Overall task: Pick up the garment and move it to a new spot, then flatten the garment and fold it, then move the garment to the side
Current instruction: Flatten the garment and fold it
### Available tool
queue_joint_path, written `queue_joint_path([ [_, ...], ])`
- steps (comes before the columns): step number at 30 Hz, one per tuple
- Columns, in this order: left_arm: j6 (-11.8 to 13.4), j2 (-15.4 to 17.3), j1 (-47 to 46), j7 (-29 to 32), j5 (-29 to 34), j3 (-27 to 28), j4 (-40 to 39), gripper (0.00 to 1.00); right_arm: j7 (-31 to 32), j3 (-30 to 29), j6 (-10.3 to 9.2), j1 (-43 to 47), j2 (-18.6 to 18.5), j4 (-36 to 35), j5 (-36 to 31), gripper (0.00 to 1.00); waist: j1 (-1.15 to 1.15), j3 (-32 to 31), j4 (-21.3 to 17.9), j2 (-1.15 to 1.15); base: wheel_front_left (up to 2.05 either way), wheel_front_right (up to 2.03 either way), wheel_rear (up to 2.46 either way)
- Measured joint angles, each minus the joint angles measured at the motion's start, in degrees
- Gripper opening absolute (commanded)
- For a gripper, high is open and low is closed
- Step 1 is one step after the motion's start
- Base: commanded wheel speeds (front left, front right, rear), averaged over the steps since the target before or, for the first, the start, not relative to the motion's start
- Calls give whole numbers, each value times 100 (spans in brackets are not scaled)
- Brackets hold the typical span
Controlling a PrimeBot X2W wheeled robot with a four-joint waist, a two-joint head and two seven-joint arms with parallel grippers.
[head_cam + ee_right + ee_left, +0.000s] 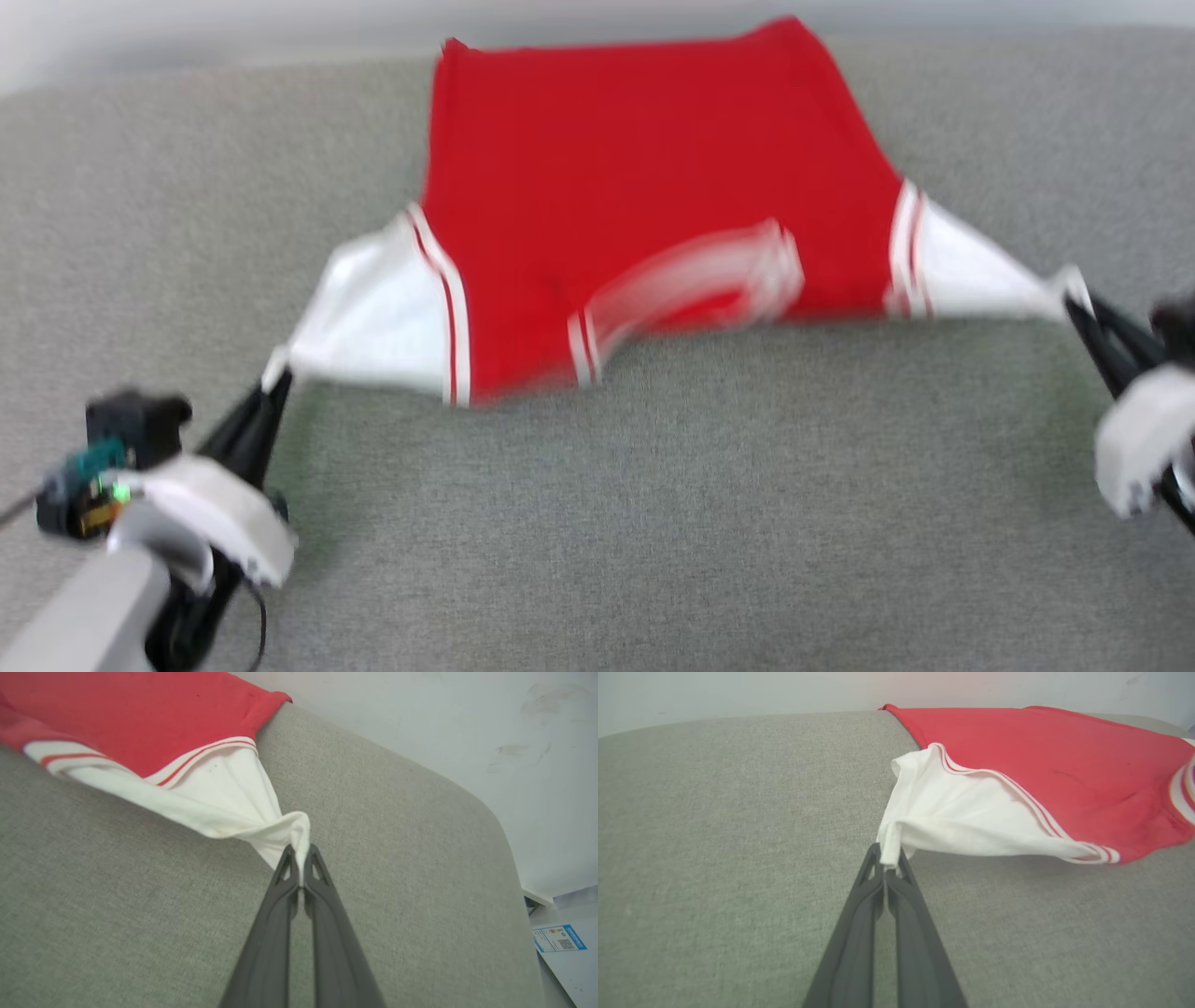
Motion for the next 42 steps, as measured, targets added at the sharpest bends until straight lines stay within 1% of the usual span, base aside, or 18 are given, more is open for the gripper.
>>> queue_joint_path([
  [2, 125, 12, 353, -16, -136, 38, -148, 0, 59, -21, 0, 391, -194, -114, 136, 0, 0, -167, 6, 0, 0, 0, 0],
  [5, 253, 99, 855, -19, -250, 51, -346, 0, 160, -44, 0, 854, -336, -292, 302, 0, -1, -392, 1, 0, 0, 0, 0],
  [10, 372, 237, 1504, 99, -367, -38, -642, 0, 436, -19, 0, 1482, -510, -690, 750, 0, -1, -697, -47, 0, 0, 0, 0],
  [14, 464, 374, 2061, 188, -461, -141, -904, 0, 836, 25, 0, 1986, -635, -989, 1191, 0, -1, -897, -117, 0, 0, 0, 0],
  [18, 566, 488, 2427, 197, -532, -159, -1026, 0, 1166, -12, 0, 2362, -750, -1148, 1479, 0, -1, -1005, -190, 0, 0, 0, 0],
  [22, 606, 470, 2685, 221, -654, -190, -1160, 0, 1451, -76, 0, 2631, -846, -1269, 1647, 0, -1, -1027, -211, 0, 0, 0, 0],
  [25, 606, 405, 2755, 243, -711, -233, -1281, 0, 1624, -152, 0, 2736, -847, -1306, 1701, 0, 0, -1033, -205, 0, 0, 0, 0],
  [26, 609, 380, 2757, 261, -711, -261, -1314, 0, 1627, -190, 0, 2739, -839, -1329, 1678, 47, -1, -1029, -201, 0, 0, 0, 0],
  [27, 615, 363, 2753, 264, -709, -275, -1358, 0, 1621, -267, 0, 2731, -817, -1344, 1668, 100, 0, -1024, -194, 0, 0, 0, 0],
  [31, 654, 355, 2704, 299, -682, -282, -1589, 0, 2006, -468, -3, 2701, -709, -1463, 1768, 100, 0, -986, -145, 0, 0, 0, 0],
  [33, 665, 346, 2648, 338, -684, -278, -1769, 0, 2185, -713, -3, 2580, -628, -1606, 1916, 100, 0, -931, -104, 0, 0, 0, 0],
  [35, 710, 371, 2640, 387, -653, -300, -1987, 0, 2602, -1150, -5, 2428, -431, -1580, 2058, 100, 0, -854, -53, 0, 0, 0, 0],
  [37, 721, 421, 2639, 457, -591, -357, -2239, 0, 3019, -1499, -5, 2256, -227, -1725, 2036, 100, 0, -758, 10, 0, 0, 0, 0],
  [39, 769, 438, 2610, 530, -535, -385, -2512, 0, 3461, -1827, -4, 1929, 23, -1969, 1876, 100, 1, -642, 100, 0, 0, 0, 0],
  [42, 855, 492, 2527, 632, -423, -427, -2902, 0, 4296, -2209, -4, 1321, 410, -2276, 1613, 100, 1, -417, 253, 0, 0, 0, 0],
])
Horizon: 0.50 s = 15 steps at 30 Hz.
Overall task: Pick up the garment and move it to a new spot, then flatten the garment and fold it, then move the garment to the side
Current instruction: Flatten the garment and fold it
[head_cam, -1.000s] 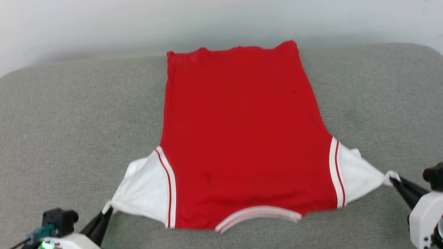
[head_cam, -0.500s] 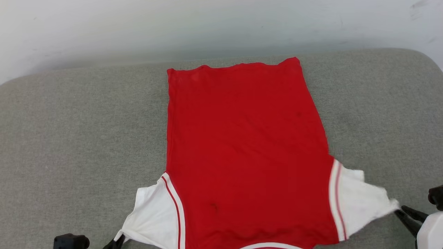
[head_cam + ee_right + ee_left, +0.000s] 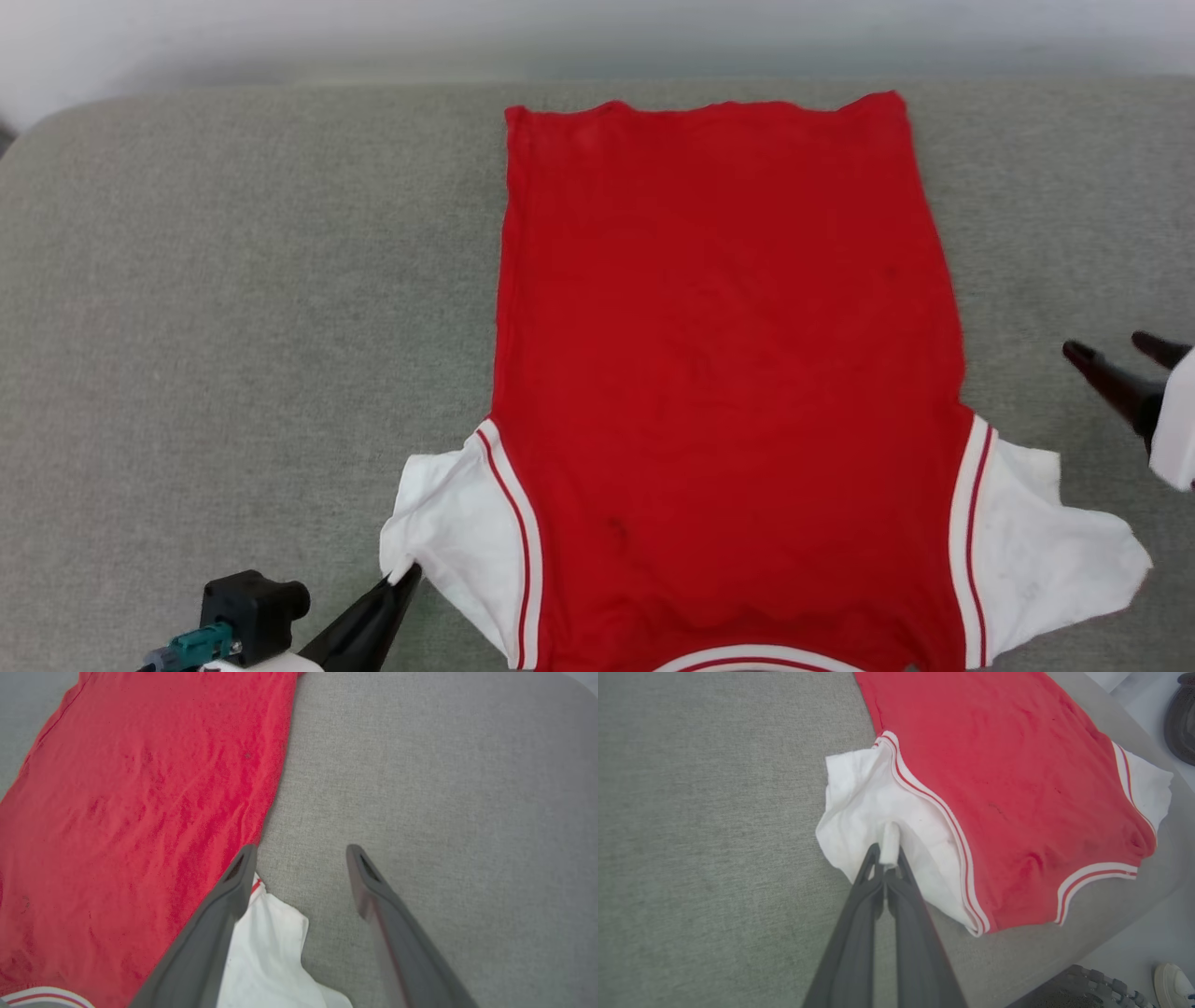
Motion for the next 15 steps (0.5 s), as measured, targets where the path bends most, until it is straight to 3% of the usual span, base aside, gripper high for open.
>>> queue_joint_path([
  [3, 63, 13, -151, 146, 132, -69, -366, 0, 991, -233, 0, -652, 303, -108, -389, 100, 1, 269, 186, 0, 0, 0, 0],
  [7, 104, -33, -389, 291, 289, -152, -811, 0, 1826, -588, 0, -1765, 603, 26, -1050, 100, 1, 667, 496, 0, 0, 0, 0],
  [15, 4, -297, -931, 474, 570, -381, -1201, 0, 2738, -1111, 0, -3328, 510, 855, -2192, 100, 2, 1423, 1324, 0, 0, 0, 0],
])
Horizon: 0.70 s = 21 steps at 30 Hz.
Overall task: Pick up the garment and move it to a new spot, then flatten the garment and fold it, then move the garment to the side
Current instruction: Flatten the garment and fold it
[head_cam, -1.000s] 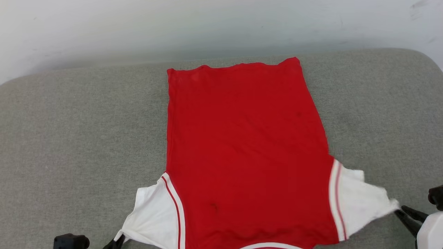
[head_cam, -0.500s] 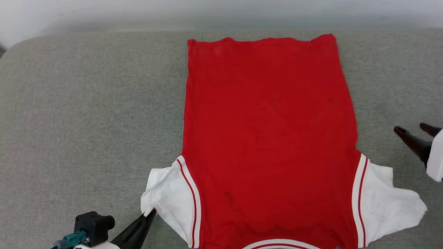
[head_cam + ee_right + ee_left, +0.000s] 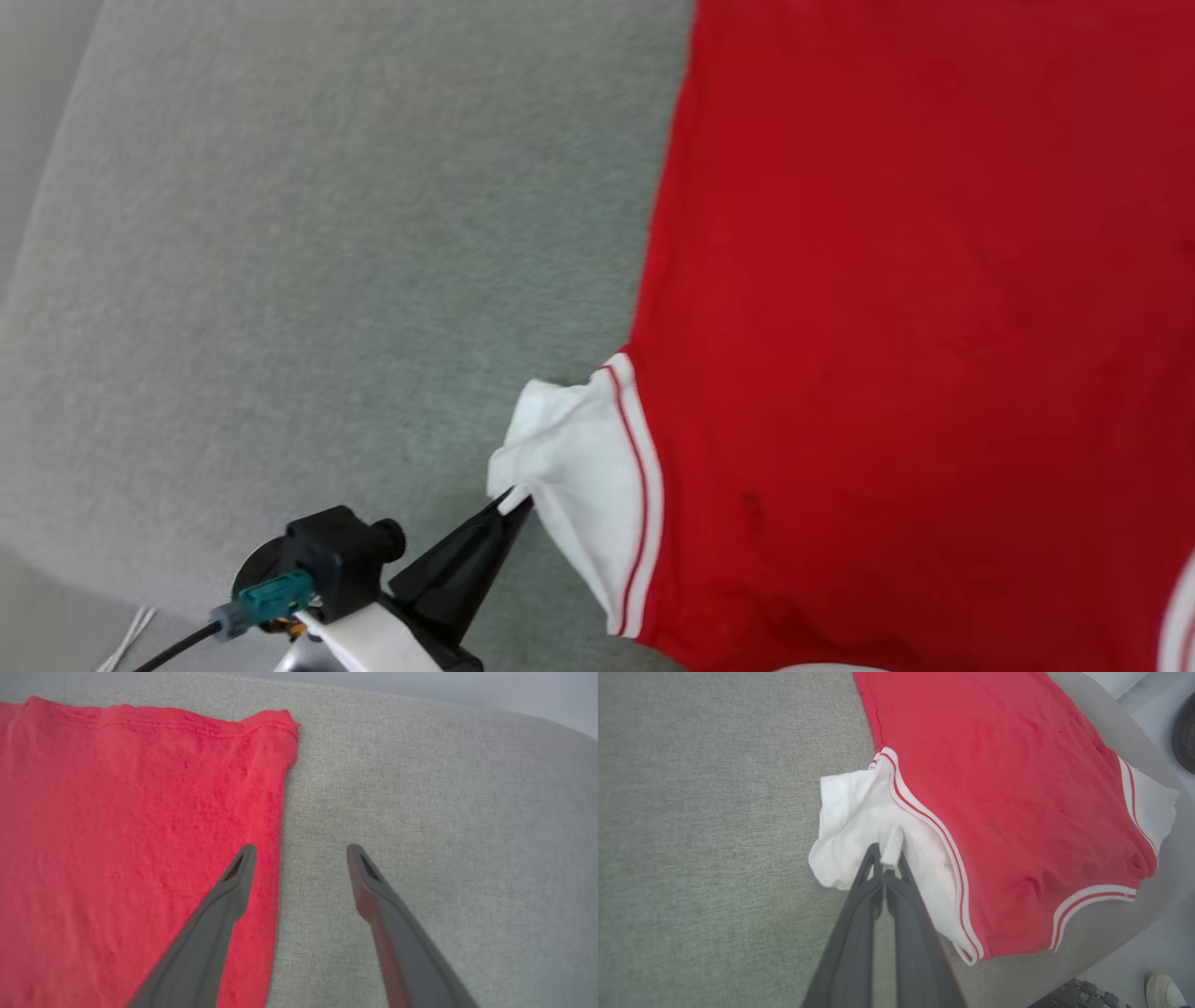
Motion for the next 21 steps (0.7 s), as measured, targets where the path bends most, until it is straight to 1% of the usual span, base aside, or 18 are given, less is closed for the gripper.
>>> queue_joint_path([
  [2, -34, -68, -94, 42, 44, -67, -32, 0, 93, -186, 0, -240, -22, 215, -190, 100, 0, 161, 225, 0, 0, 0, 0],
  [3, -54, -99, -177, 74, 80, -99, -59, 0, 178, -298, 0, -520, -41, 369, -435, 100, 0, 320, 430, 0, 0, 0, 0],
  [5, -103, -141, -275, 89, 98, -118, -68, 0, 201, -431, 0, -773, -53, 553, -658, 100, 0, 472, 616, 0, 0, 0, 0],
  [9, -221, -210, -466, 86, 182, -158, 5, 0, 176, -549, 0, -908, -174, 868, -988, 100, 0, 712, 957, 0, 0, 0, 0],
  [14, -310, -281, -587, 36, 196, -208, 94, 0, 153, -761, -1, -1041, -240, 1047, -1091, 100, -1, 924, 1215, 0, 0, 0, 0],
  [18, -352, -345, -609, -15, 196, -221, 196, 0, 205, -661, -1, -1016, -339, 1029, -1128, 100, -1, 1017, 1309, 0, 0, 0, 0],
  [19, -356, -363, -611, -25, 194, -226, 212, 0, 225, -650, -1, -1003, -356, 1024, -1099, 97, -1, 1025, 1321, 0, 0, 0, 0],
  [20, -361, -372, -612, -42, 192, -230, 230, 0, 241, -667, -1, -991, -365, 1012, -1059, 18, -1, 1030, 1328, 0, 0, 0, 0],
  [21, -382, -379, -617, -57, 188, -230, 252, 0, 253, -702, -1, -983, -363, 1001, -1042, 0, -1, 1033, 1331, 0, 0, 0, 0],
])
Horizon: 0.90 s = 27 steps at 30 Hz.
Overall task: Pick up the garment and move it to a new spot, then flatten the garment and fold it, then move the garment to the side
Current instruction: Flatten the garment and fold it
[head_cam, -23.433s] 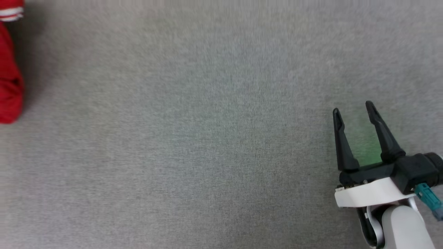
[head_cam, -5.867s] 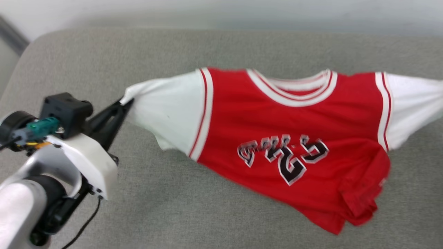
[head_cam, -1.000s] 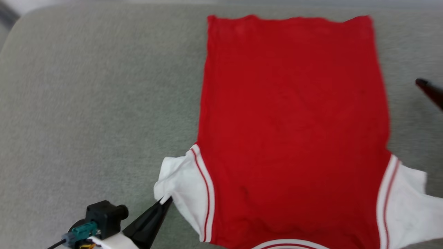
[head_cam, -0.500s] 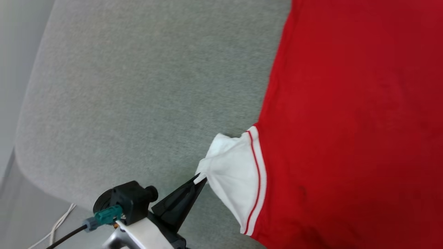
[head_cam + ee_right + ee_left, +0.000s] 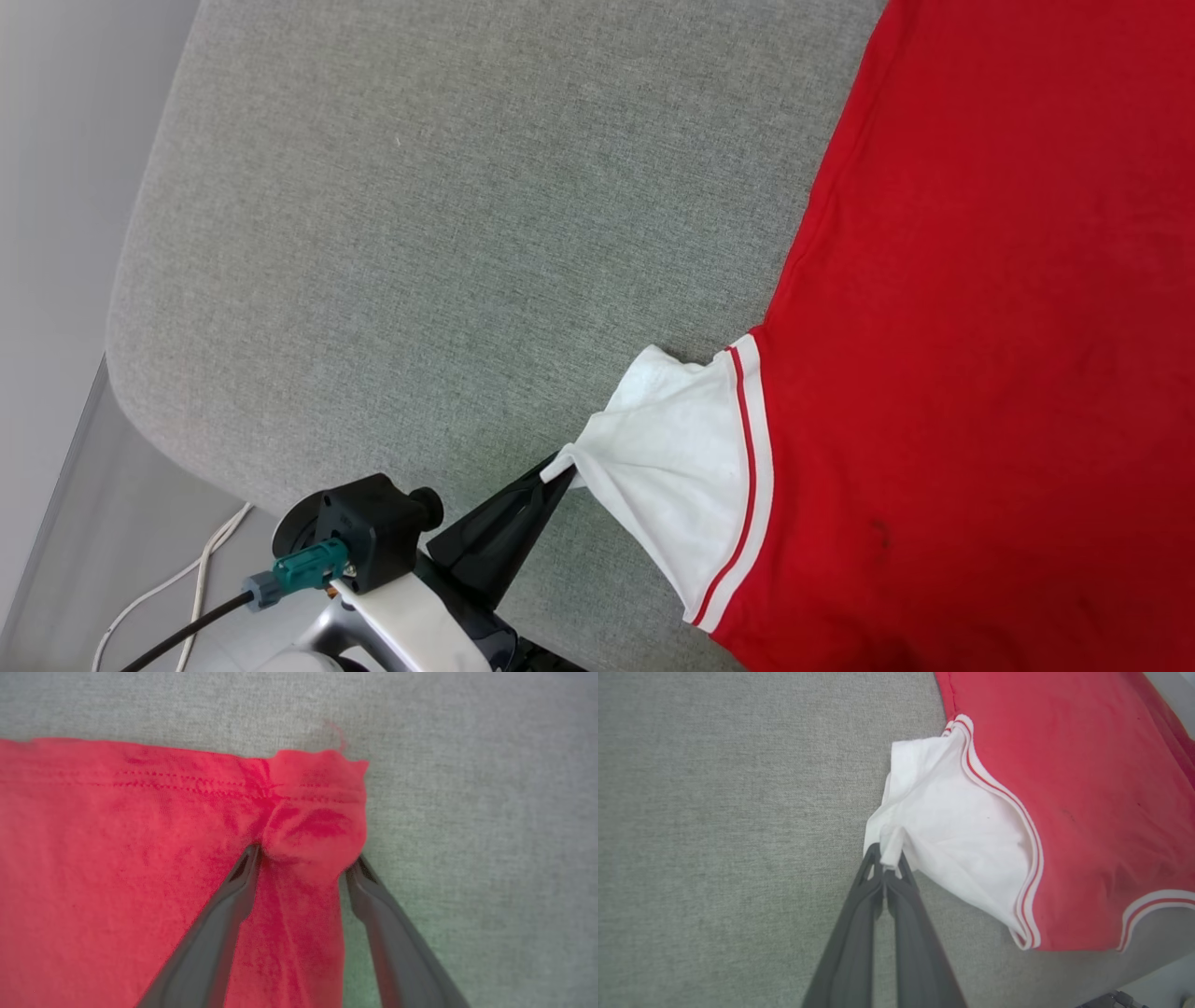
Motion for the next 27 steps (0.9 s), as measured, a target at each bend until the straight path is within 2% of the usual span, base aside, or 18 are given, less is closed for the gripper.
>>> queue_joint_path([
  [11, 36, 30, 15, -108, -42, 67, 199, 0, -227, 170, 2, 689, -35, 60, 165, 0, 0, -390, -187, 0, 0, 0, 0],
  [19, 337, 163, 342, -87, -137, 144, 274, 0, -522, 423, 2, 2059, 55, 165, 748, 0, 0, -1256, -670, 0, 0, 0, 0],
  [24, 508, 271, 657, -140, -263, 223, 393, 0, -565, 334, 2, 2817, 437, 16, 1270, 0, 0, -1801, -1040, 0, 0, 0, 0],
  [27, 571, 307, 792, -183, -304, 256, 444, 0, -589, 436, 2, 3216, 471, -166, 1430, 0, 0, -2002, -1208, 0, 0, 0, 0],
])
